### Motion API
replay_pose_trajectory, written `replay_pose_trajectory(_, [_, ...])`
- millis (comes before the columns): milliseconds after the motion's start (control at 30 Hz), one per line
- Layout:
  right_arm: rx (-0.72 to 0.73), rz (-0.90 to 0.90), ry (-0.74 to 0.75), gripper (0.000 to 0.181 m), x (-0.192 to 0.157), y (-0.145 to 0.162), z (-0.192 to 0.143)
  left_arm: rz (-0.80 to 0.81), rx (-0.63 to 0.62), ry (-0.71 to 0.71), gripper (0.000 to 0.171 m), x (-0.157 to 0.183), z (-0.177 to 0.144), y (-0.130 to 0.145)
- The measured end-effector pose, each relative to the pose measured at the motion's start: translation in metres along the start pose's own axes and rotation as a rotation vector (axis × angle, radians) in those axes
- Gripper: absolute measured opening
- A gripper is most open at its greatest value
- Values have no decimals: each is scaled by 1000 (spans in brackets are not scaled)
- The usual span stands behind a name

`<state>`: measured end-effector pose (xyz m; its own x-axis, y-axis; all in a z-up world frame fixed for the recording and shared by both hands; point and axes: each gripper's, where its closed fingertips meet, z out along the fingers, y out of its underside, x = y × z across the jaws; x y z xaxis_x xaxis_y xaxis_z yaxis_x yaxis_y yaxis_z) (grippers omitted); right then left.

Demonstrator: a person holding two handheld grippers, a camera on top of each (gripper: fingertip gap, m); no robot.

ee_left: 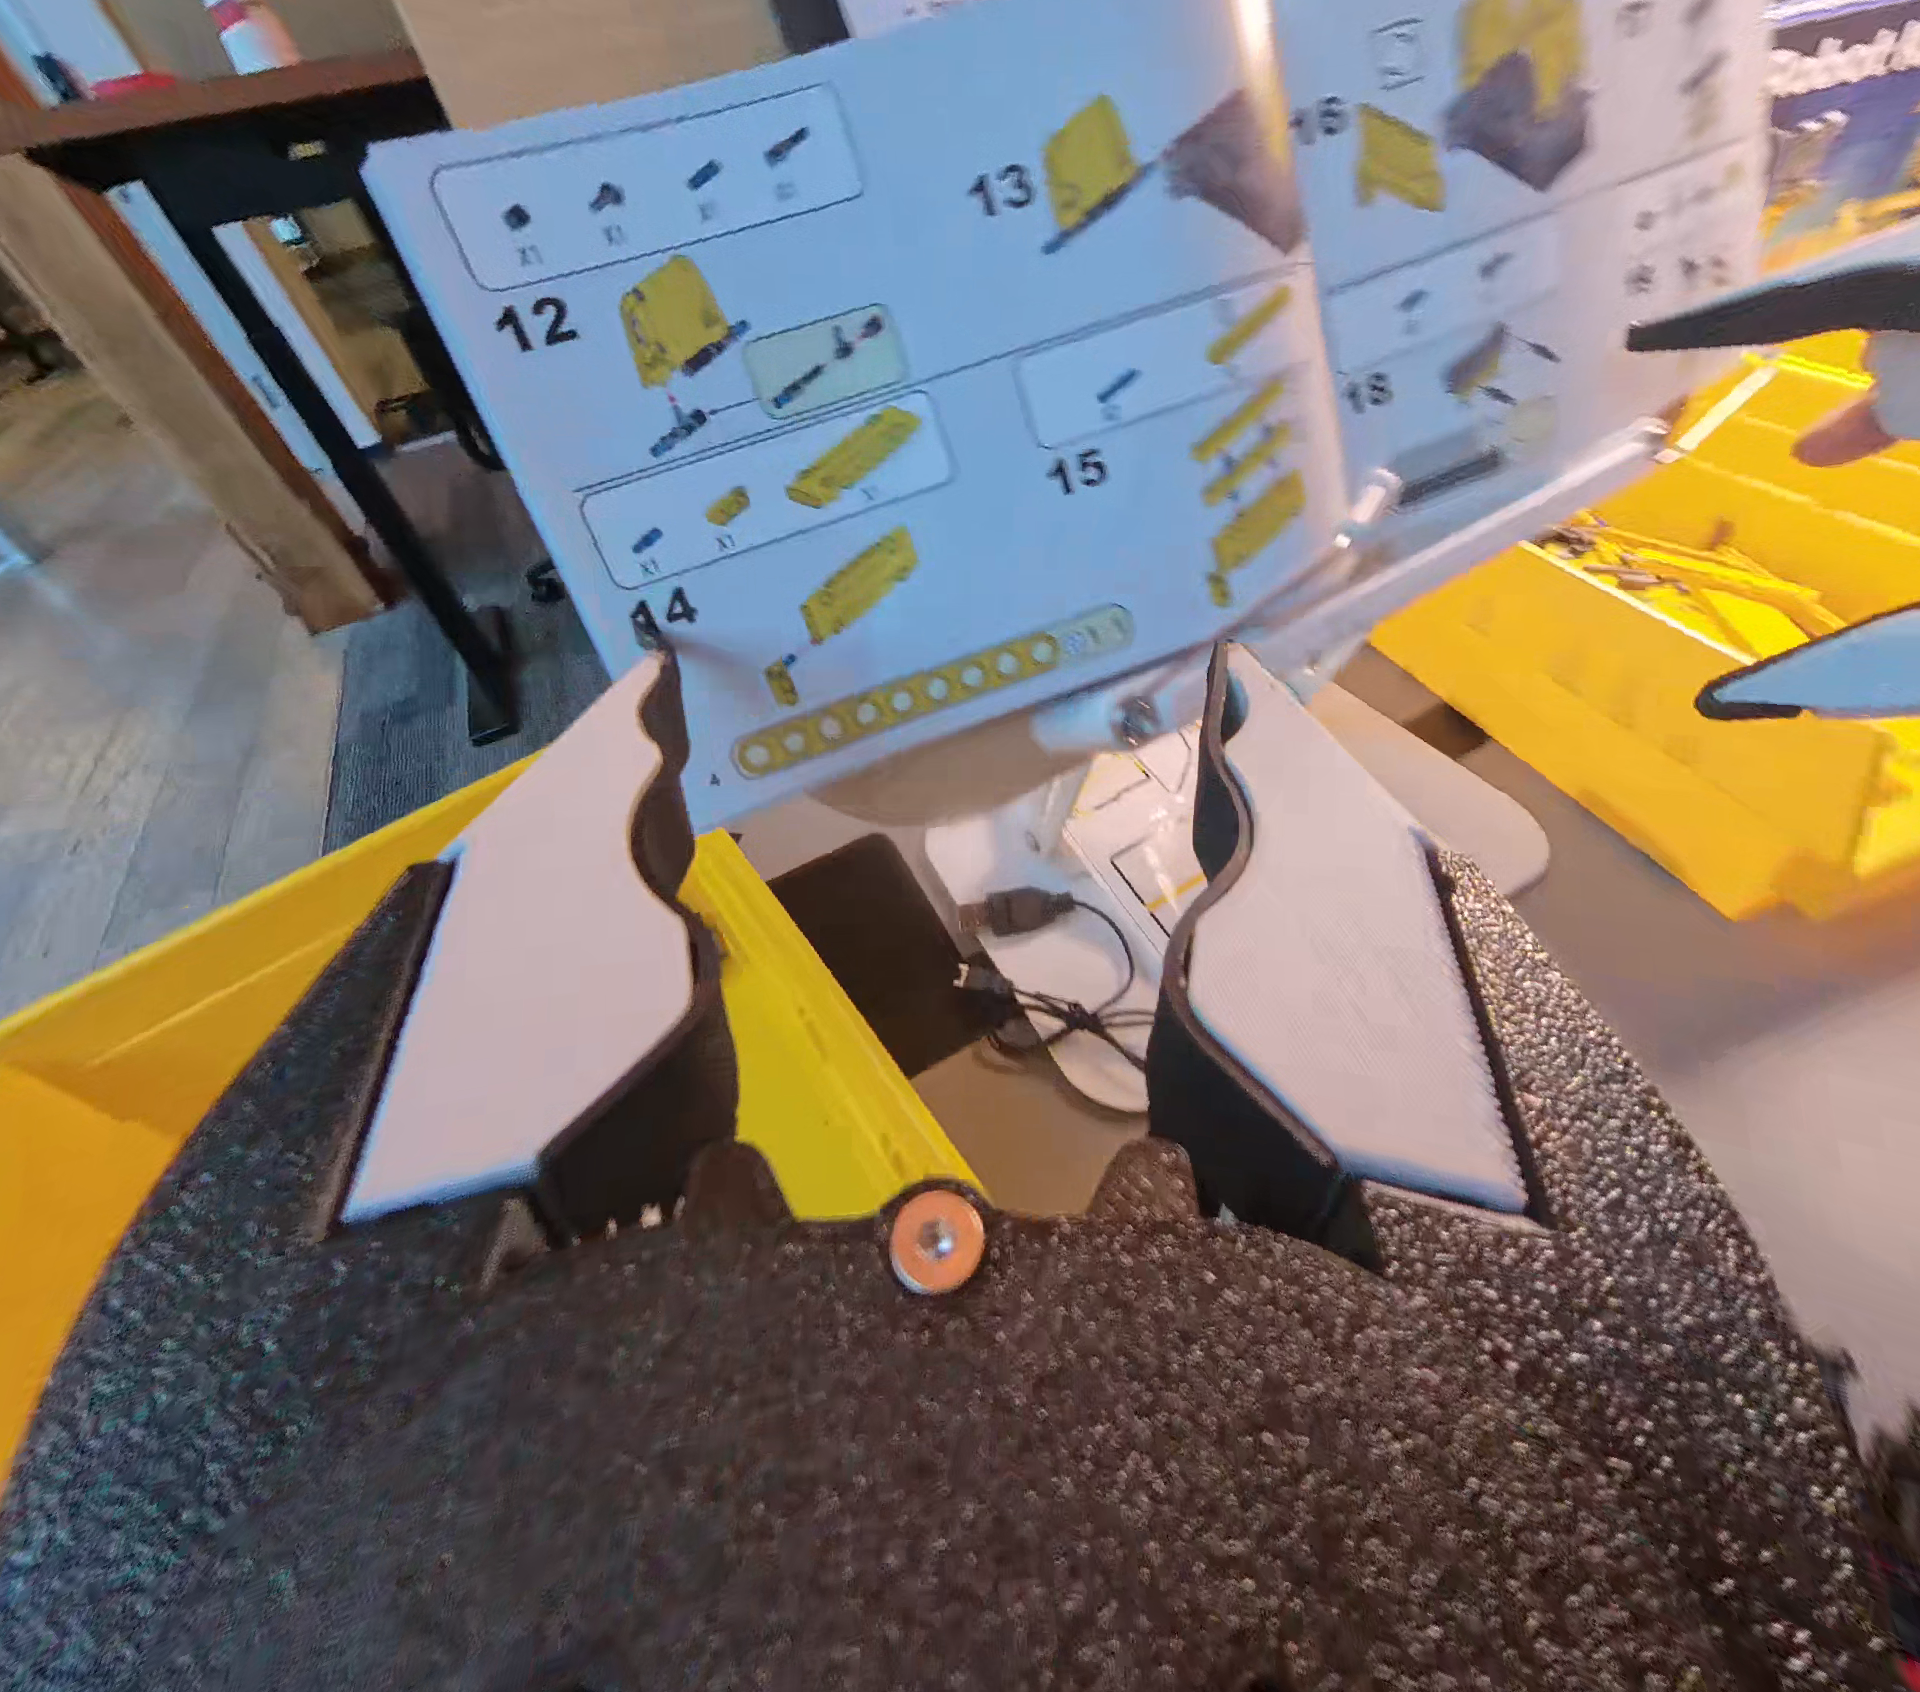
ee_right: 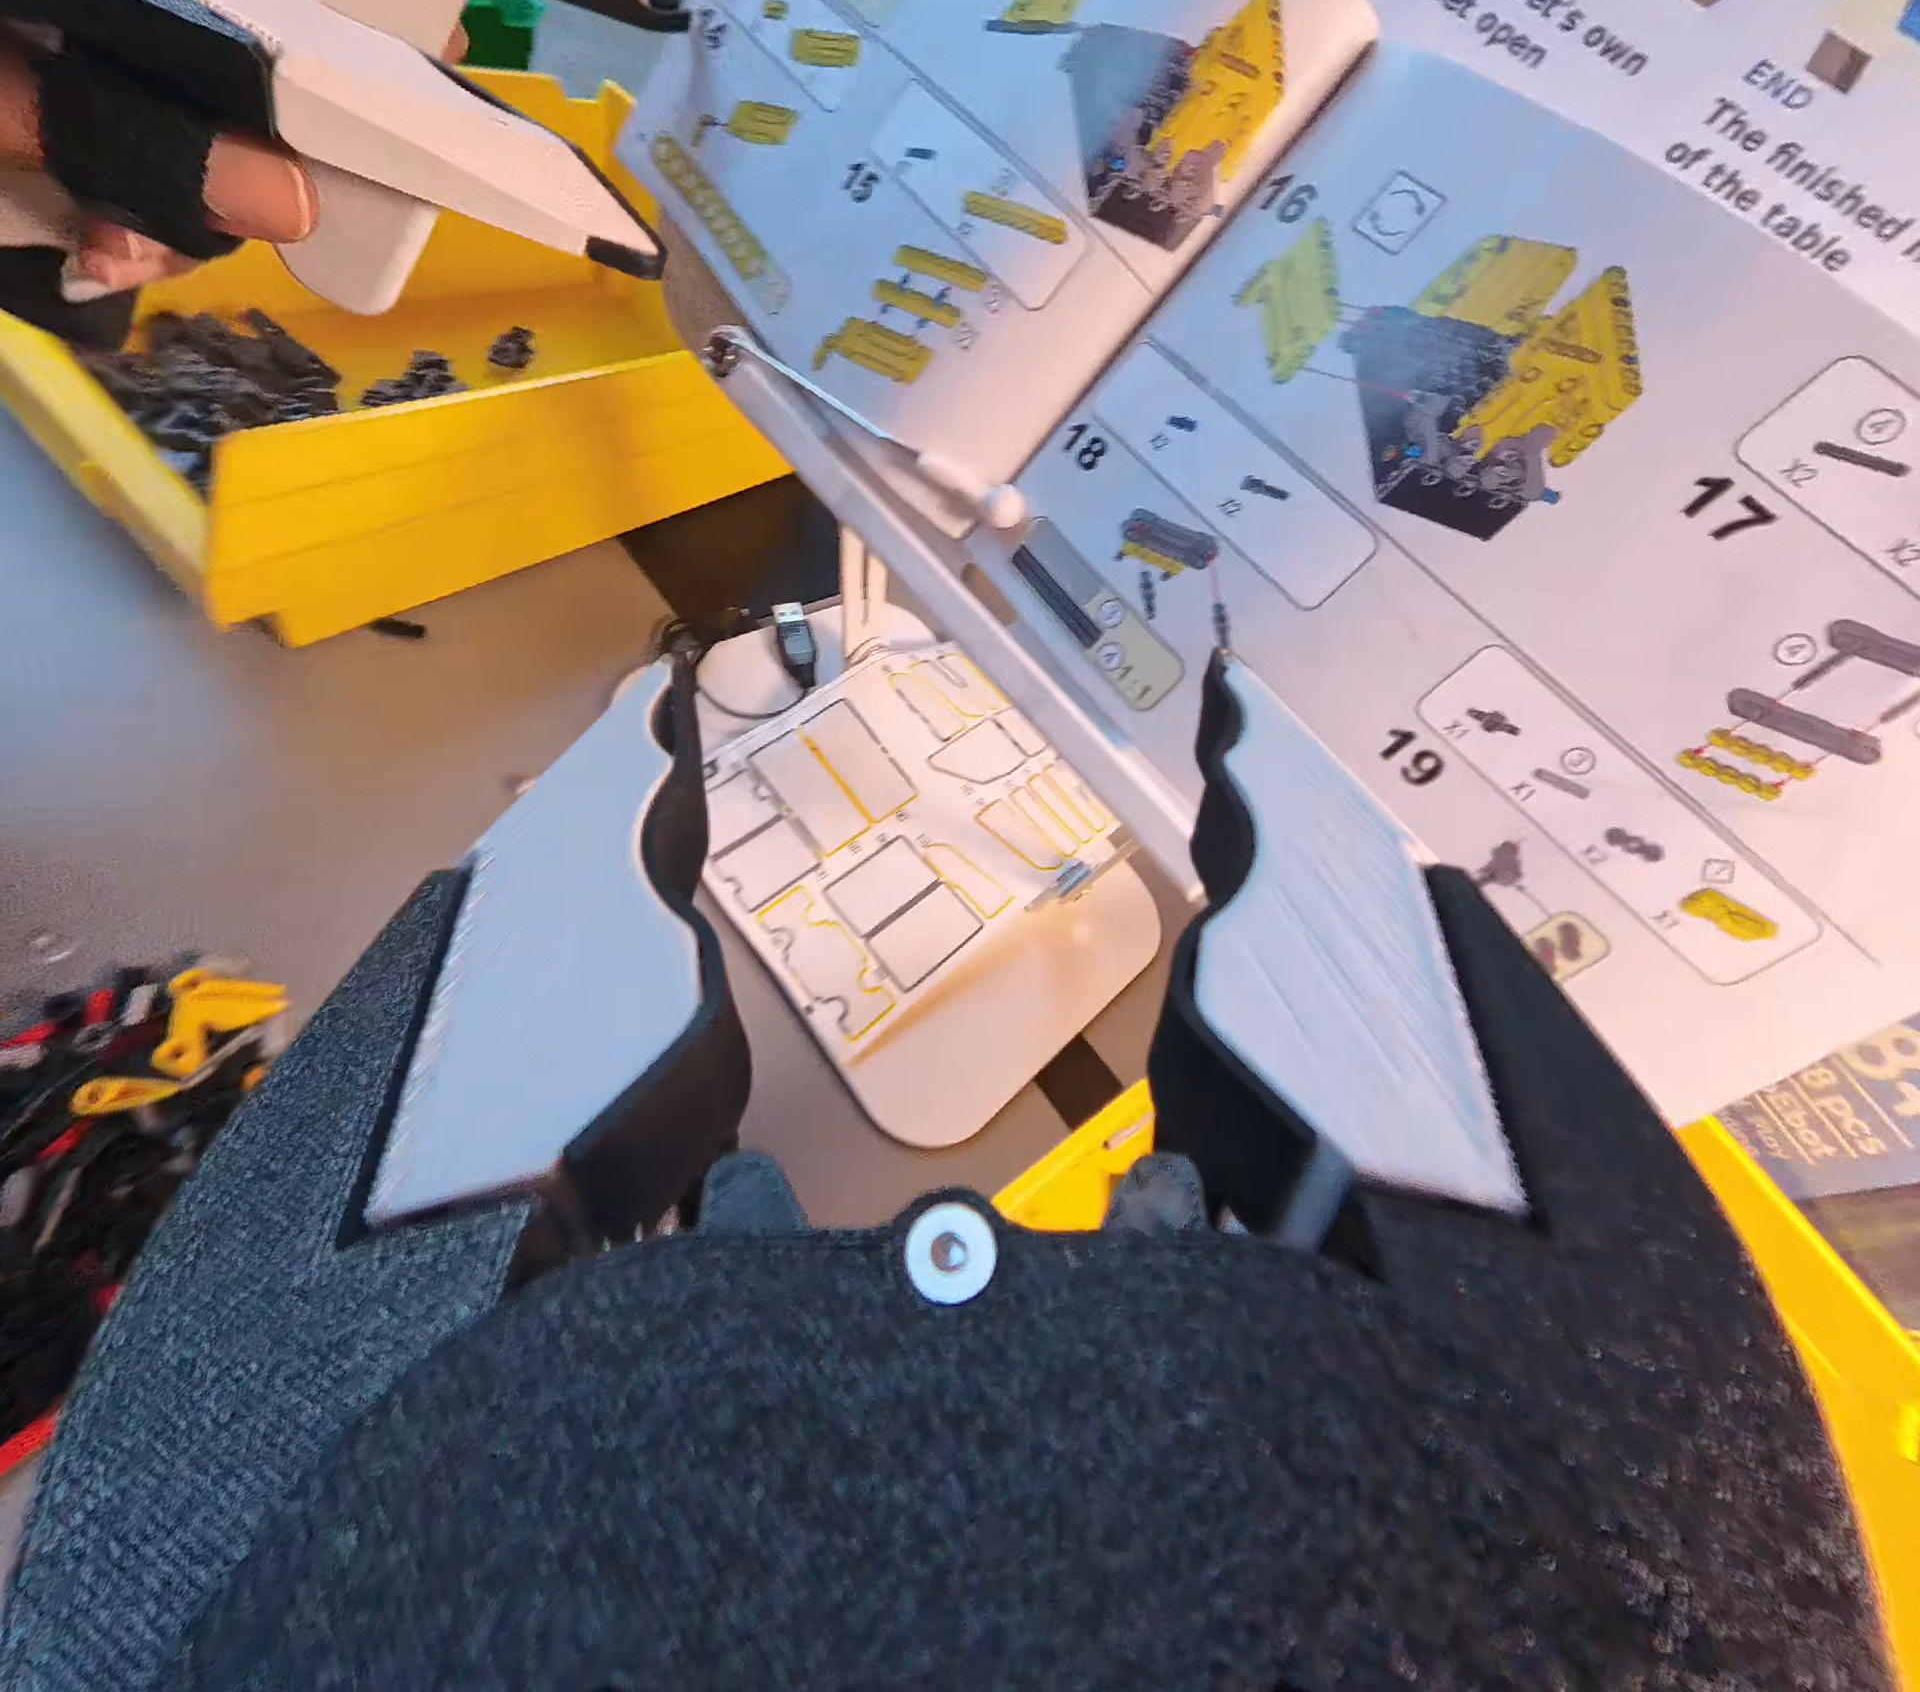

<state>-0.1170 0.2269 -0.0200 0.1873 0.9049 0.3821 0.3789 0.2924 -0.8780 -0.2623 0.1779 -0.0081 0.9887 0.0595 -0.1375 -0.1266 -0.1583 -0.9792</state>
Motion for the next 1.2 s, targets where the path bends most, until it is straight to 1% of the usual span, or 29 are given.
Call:
replay_pose_trajectory(33, [1,-3,20,88,6,-1,6,-19,9,-28,97,-6,8,-1])
replay_pose_trajectory(100, [23,-35,35,64,8,-10,15,-46,30,-73,97,-13,17,-1])
replay_pose_trajectory(133, [29,-66,51,57,7,-15,19,-58,46,-85,96,-14,17,0])
replay_pose_trajectory(200, [22,-190,85,47,3,-22,30,-74,89,-104,92,-16,13,-1])
replay_pose_trajectory(300, [-57,-382,95,42,-2,-18,51,-105,92,-92,89,-19,5,6])
replay_pose_trajectory(333, [-75,-414,80,35,-5,-17,56,-106,84,-85,89,-20,2,8])
replay_pose_trajectory(367, [-66,-428,52,21,-9,-19,58,-94,82,-83,88,-22,-3,10])
replay_pose_trajectory(400, [-75,-443,48,19,-10,-20,59,-75,85,-79,87,-23,-8,10])
replay_pose_trajectory(433, [-87,-473,76,7,-6,-22,60,-60,84,-72,86,-23,-13,10])
replay_pose_trajectory(533, [-112,-558,92,6,-5,-27,61,-39,60,-5,83,-17,-22,11])
replay_pose_trajectory(600, [-78,-620,139,6,-3,-39,63,-22,65,42,80,-8,-26,8])
replay_pose_trajectory(667, [-40,-720,205,7,-3,-54,65,1,73,84,74,2,-27,5])
replay_pose_trajectory(767, [10,-830,276,8,-9,-77,78,2,90,123,68,14,-23,-1])
replay_pose_trajectory(800, [18,-844,256,0,-15,-81,86,-10,89,124,68,16,-19,-3])
replay_pose_trajectory(867, [81,-852,211,0,-37,-97,102,-52,79,103,68,13,-12,-4])
replay_pose_trajectory(900, [88,-883,207,0,-47,-102,110,-70,52,65,60,7,-8,0])
replay_pose_trajectory(933, [91,-906,206,0,-55,-107,119,-69,9,17,57,-1,-4,9])
replay_pose_trajectory(967, [71,-889,162,0,-63,-106,128,-62,-12,-2,50,-6,-1,16])
replay_pose_trajectory(1000, [44,-820,88,0,-70,-103,136,-69,-13,0,57,-8,1,22])
replay_pose_trajectory(1033, [41,-732,31,9,-75,-102,140,-88,5,17,55,-8,1,24])
replay_pose_trajectory(1067, [65,-673,29,21,-74,-108,138,-115,15,22,55,-9,-3,25])
replay_pose_trajectory(1133, [187,-588,87,22,-69,-128,116,-119,23,30,55,-11,-12,25])
replay_pose_trajectory(1200, [279,-435,157,22,-52,-136,89,-99,39,24,56,-15,-19,24])
